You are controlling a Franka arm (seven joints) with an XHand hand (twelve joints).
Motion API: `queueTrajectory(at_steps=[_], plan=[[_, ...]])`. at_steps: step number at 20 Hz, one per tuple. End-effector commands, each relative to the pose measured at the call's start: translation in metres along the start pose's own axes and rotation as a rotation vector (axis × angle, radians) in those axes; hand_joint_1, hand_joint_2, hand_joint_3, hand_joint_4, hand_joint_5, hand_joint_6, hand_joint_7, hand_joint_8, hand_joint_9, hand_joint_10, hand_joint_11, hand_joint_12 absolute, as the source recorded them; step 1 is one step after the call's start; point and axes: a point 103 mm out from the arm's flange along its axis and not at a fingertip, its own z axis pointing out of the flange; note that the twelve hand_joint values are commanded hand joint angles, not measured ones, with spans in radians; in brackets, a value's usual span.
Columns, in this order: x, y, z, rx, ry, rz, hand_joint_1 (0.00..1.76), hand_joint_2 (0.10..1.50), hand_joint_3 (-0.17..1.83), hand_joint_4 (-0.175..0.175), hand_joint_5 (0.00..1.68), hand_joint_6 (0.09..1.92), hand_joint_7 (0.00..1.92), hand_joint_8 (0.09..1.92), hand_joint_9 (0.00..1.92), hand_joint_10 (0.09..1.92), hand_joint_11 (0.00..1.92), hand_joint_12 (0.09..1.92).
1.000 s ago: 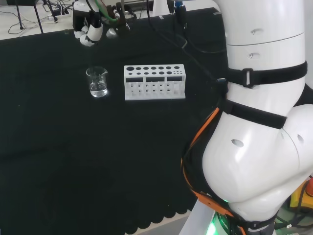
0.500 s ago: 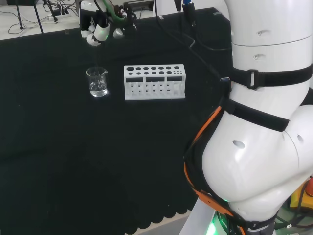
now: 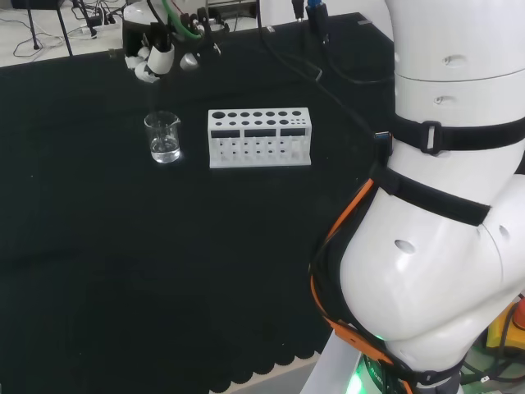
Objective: Stir in the beaker to the left of the white test tube rack with the glass rod.
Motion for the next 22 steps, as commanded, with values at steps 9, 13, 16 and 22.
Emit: queueTrajectory(at_steps=[9, 13, 16, 22], plan=[[-0.023, 0.017, -0.008, -0.037, 0.033, -0.013, 1.33, 0.5, 0.96, -0.175, 1.3, 0.51, 1.31, 1.04, 1.76, 0.65, 1.5, 0.98], [-0.048, -0.003, -0.008, -0.043, 0.028, 0.02, 1.33, 0.5, 0.96, -0.175, 1.3, 0.51, 1.31, 1.03, 1.76, 0.65, 1.5, 0.98], [-0.052, -0.012, -0.012, -0.044, 0.02, 0.037, 1.33, 0.5, 0.96, -0.175, 1.3, 0.51, 1.31, 1.03, 1.76, 0.65, 1.5, 0.98], [-0.038, -0.022, -0.014, -0.047, 0.016, 0.014, 1.33, 0.5, 0.96, -0.175, 1.3, 0.51, 1.31, 1.03, 1.76, 0.65, 1.5, 0.98]])
